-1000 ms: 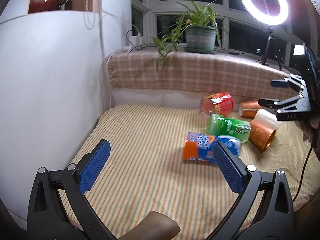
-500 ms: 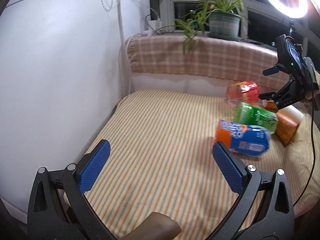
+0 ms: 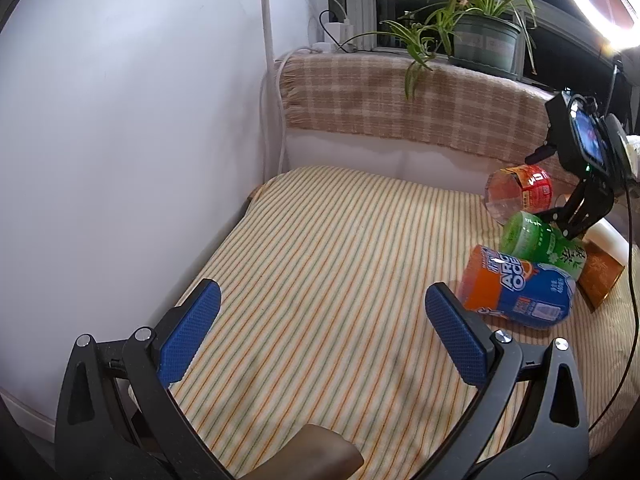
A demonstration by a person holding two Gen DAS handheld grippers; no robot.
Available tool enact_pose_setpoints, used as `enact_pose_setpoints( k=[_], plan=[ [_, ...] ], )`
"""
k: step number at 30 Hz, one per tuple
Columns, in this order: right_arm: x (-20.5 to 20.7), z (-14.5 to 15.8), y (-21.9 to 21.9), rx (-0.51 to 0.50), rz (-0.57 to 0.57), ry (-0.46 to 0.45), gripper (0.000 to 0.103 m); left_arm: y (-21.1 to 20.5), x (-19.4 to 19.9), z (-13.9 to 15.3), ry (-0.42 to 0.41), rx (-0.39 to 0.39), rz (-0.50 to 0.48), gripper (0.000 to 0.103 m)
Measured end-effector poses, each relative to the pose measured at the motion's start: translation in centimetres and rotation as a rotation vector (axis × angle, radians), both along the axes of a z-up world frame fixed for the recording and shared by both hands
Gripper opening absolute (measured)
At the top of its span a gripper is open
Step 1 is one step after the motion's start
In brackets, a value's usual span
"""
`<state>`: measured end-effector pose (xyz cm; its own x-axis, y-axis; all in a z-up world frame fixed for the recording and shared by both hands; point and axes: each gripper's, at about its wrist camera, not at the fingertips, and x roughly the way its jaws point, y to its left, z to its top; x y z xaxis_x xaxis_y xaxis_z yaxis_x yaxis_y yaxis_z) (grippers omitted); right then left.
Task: Flip cup upright
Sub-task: 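Move the right tool to the red-orange bottle and close around it, then lift the red-orange bottle with the right tool and rotate it upright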
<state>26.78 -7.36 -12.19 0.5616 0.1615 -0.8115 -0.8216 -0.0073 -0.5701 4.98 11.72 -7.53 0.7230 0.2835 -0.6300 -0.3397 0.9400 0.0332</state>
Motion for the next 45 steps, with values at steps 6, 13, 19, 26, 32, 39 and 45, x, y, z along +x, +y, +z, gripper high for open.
enact_pose_setpoints(
  k=[6,13,19,26,32,39,45],
  plan=[
    [1.5,-0.6,0.8,-0.02,0.004,-0.006,0.082,0.3,0.4,-0.2,0.005,-0.007,0.001,0.103],
    [2.5,-0.1,1.5,-0.036,0.011,0.024,0.08,0.4,0.2,0.0,-0.002,-0.01,0.005,0.103],
    [3.8,1.3,2.7,0.015,-0.003,0.046,0.062,0.8,-0.6,0.1,-0.007,-0.007,0.022,0.103],
    [4.7,0.7,3.4,-0.029,0.002,0.069,0.077,1.1,-0.7,0.0,-0.009,-0.007,0.027,0.103],
    [5.5,0.2,4.6,-0.054,-0.008,0.058,0.08,1.7,-0.7,-0.1,-0.006,-0.016,0.045,0.103],
    [7.5,-0.4,5.8,-0.056,-0.046,0.018,0.077,2.0,-0.6,-0.4,-0.002,-0.022,0.047,0.103],
    [7.5,2.0,4.9,0.023,-0.051,0.047,0.076,1.6,-0.5,-0.1,-0.011,-0.02,0.036,0.103]
  ],
)
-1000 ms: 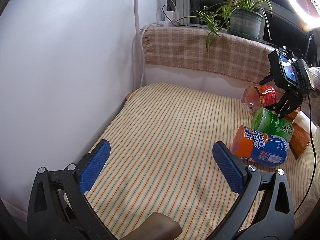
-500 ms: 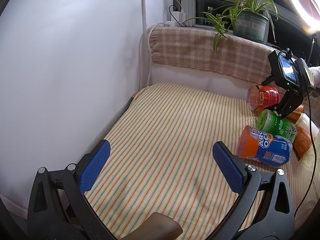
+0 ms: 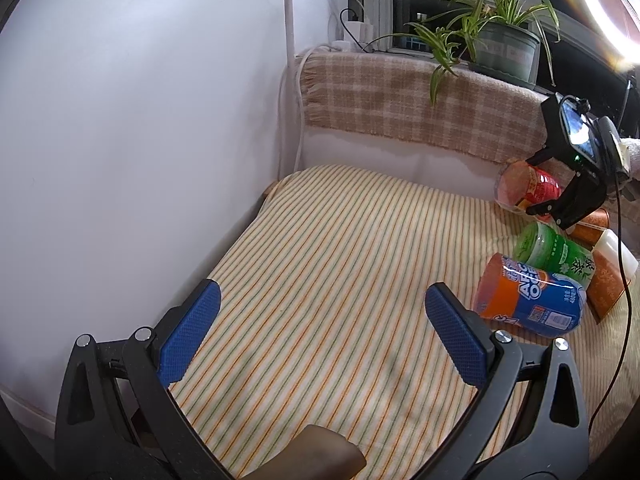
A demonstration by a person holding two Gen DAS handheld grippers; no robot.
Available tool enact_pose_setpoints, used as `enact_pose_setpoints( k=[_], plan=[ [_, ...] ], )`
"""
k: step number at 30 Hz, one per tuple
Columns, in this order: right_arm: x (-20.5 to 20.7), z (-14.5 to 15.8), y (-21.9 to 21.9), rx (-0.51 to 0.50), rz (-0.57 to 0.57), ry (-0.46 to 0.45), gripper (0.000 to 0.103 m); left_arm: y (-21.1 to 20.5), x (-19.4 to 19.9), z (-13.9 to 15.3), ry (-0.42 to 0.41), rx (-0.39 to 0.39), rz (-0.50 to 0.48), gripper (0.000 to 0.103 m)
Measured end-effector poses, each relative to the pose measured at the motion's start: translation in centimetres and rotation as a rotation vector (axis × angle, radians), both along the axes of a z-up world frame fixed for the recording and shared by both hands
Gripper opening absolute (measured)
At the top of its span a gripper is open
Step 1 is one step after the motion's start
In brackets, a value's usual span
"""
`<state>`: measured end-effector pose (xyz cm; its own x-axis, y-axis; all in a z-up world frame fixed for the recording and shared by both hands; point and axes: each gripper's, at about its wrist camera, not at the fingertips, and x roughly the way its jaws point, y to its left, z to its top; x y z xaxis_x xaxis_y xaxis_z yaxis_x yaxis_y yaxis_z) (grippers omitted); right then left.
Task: Flip cup upright
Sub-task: 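Lift the red-orange bottle with the right tool and rotate it upright, then carry the bottle with the right tool toward the left tool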
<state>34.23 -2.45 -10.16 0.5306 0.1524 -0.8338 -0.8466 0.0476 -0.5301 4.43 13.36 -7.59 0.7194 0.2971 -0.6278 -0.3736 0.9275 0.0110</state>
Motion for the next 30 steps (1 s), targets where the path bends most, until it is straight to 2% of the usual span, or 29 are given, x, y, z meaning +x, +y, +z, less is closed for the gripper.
enact_pose_setpoints(
  k=[7,10,15,18,19,21,23,25,30],
  plan=[
    [-1.7,5.2,-1.5,0.202,-0.019,-0.024,0.076,-1.4,-0.9,1.1,-0.03,0.014,-0.025,0.103],
    [-3.9,8.1,-3.8,0.303,-0.038,-0.039,0.076,-2.0,-1.4,1.7,-0.044,0.019,-0.037,0.103],
    [-7.2,12.3,-8.0,0.518,-0.097,0.01,0.076,-3.3,-2.3,2.7,-0.077,0.025,-0.068,0.103],
    [-11.3,12.6,-10.4,0.628,-0.137,0.05,0.076,-4.1,-3.0,3.3,-0.097,0.028,-0.09,0.103],
    [-12.2,11.5,-11.1,0.664,-0.156,0.067,0.076,-4.3,-3.2,3.3,-0.101,0.028,-0.097,0.103],
    [-14.9,12.1,-13.1,0.728,-0.191,0.099,0.076,-5.0,-3.6,3.5,-0.106,0.028,-0.114,0.103],
    [-18.3,10.7,-14.6,0.796,-0.241,0.142,0.076,-5.6,-3.9,3.5,-0.111,0.029,-0.128,0.103],
    [-19.9,9.8,-15.9,0.855,-0.307,0.196,0.076,-6.3,-4.3,3.4,-0.114,0.027,-0.146,0.103],
    [-22.9,6.6,-19.8,1.024,-0.501,0.439,0.076,-8.0,-4.7,3.3,-0.112,0.018,-0.204,0.103]
  ],
)
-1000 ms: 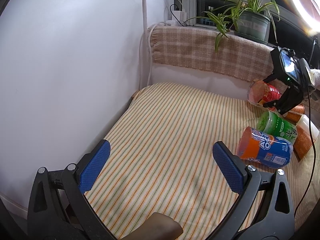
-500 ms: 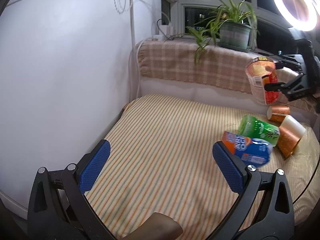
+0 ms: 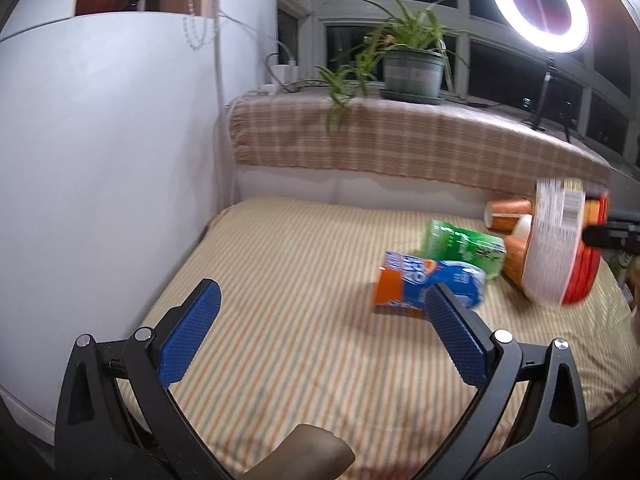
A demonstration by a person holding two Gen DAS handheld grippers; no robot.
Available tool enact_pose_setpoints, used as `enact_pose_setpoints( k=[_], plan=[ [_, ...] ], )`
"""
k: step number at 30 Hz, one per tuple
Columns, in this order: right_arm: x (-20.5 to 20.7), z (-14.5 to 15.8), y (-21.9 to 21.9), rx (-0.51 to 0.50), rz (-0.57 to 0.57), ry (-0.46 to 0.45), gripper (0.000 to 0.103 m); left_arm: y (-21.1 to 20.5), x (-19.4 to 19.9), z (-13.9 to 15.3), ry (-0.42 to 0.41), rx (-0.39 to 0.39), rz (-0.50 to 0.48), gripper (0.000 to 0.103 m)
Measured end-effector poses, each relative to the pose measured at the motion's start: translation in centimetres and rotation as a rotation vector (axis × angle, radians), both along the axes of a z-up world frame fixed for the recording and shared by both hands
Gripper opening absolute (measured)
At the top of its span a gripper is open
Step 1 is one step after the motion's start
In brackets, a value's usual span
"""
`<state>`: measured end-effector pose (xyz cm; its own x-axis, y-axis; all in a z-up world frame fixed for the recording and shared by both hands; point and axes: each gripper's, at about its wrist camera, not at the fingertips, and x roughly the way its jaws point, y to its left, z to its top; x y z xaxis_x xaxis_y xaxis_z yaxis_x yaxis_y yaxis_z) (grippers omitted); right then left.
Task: Flip cup upright
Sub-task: 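Carry the bottle with the right tool toward the left tool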
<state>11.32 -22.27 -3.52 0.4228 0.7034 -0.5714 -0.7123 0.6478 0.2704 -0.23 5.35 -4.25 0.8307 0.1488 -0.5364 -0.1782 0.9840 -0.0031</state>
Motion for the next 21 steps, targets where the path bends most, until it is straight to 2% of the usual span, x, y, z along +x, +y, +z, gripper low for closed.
enact_pose_setpoints(
  k=[6,10,12,17,21],
  plan=[
    [-2.7,-4.0,-1.4,0.082,-0.064,0.199,0.076,-1.2,0.1,-0.5,0.023,-0.028,-0.073,0.103],
    [-2.1,-7.0,-1.7,0.166,-0.101,0.392,0.076,-1.6,0.5,-1.1,0.062,-0.09,-0.127,0.103],
    [-1.9,-8.3,-1.9,0.184,-0.116,0.457,0.076,-1.8,0.5,-1.3,0.078,-0.119,-0.15,0.103],
    [-1.7,-9.5,-1.8,0.192,-0.121,0.515,0.079,-2.4,0.8,-1.6,0.112,-0.18,-0.209,0.103],
    [-0.9,-9.4,-1.5,0.197,-0.121,0.51,0.079,-2.6,1.1,-2.0,0.151,-0.26,-0.258,0.103]
  ],
)
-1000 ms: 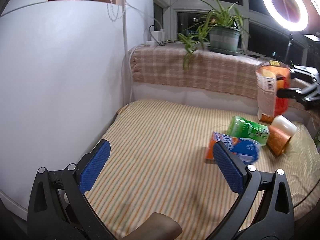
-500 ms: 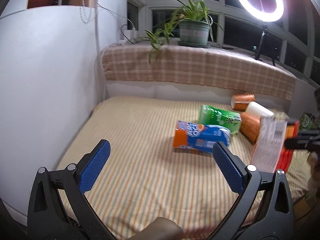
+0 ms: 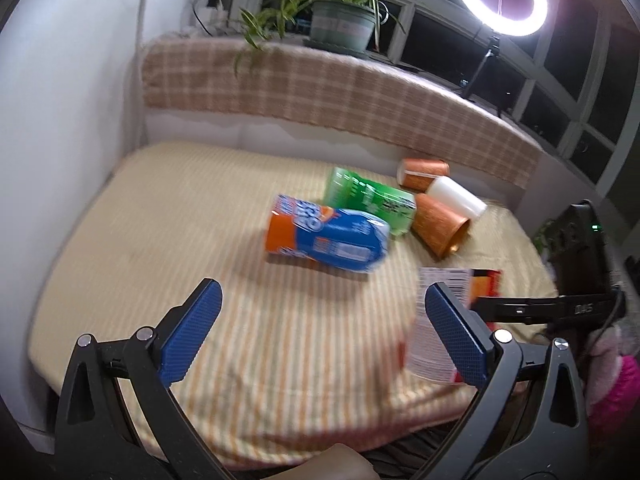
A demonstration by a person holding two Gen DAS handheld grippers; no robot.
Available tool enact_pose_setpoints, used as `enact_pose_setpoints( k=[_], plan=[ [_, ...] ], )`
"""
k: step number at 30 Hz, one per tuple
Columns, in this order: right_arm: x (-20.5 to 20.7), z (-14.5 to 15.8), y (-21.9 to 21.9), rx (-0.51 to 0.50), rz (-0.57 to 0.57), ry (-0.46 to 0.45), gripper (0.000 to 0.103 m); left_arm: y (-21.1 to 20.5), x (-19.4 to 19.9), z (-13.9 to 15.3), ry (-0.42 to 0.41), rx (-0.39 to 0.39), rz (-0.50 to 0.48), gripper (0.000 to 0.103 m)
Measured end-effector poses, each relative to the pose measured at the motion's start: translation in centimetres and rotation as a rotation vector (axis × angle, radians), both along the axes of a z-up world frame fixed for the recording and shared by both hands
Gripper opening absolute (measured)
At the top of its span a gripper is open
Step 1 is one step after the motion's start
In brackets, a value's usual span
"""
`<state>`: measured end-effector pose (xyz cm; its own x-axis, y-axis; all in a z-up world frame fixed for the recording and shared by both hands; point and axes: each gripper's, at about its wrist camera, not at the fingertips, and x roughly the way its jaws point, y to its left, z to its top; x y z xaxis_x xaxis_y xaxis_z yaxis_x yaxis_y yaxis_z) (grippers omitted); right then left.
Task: Flip cup upright
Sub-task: 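Carry the bottle with the right tool toward the left tool, then grasp the red-orange bottle with the left tool while the right tool releases it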
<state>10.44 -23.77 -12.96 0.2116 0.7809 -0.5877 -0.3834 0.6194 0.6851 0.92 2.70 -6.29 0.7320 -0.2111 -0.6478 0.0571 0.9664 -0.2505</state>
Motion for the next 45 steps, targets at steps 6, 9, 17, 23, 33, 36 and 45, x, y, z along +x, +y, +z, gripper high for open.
enact_pose_setpoints(
  k=[6,9,17,23,33,36,45],
  plan=[
    [-0.3,0.3,1.4,-0.078,0.02,-0.073,0.081,-0.6,0.8,-0.6,0.057,-0.073,-0.053,0.101],
    [-0.6,0.5,1.1,-0.081,0.005,-0.071,0.081,-0.8,1.5,-1.1,0.09,-0.115,-0.08,0.099],
    [-2.9,1.9,-2.5,-0.026,-0.103,-0.112,0.081,-1.5,3.9,-2.3,0.196,-0.269,-0.155,0.096],
    [-5.7,2.3,-5.7,-0.038,-0.209,-0.156,0.081,-2.5,6.4,-3.1,0.276,-0.389,-0.195,0.096],
    [-7.4,2.6,-8.0,-0.087,-0.301,-0.178,0.081,-3.7,10.1,-6.3,0.411,-0.522,-0.182,0.095],
    [-7.3,2.5,-7.9,-0.087,-0.3,-0.177,0.081,-4.2,10.4,-6.6,0.414,-0.51,-0.183,0.095],
    [-7.2,2.4,-7.1,-0.124,-0.29,-0.193,0.081,-5.6,11.4,-7.4,0.423,-0.462,-0.197,0.09]
  ],
)
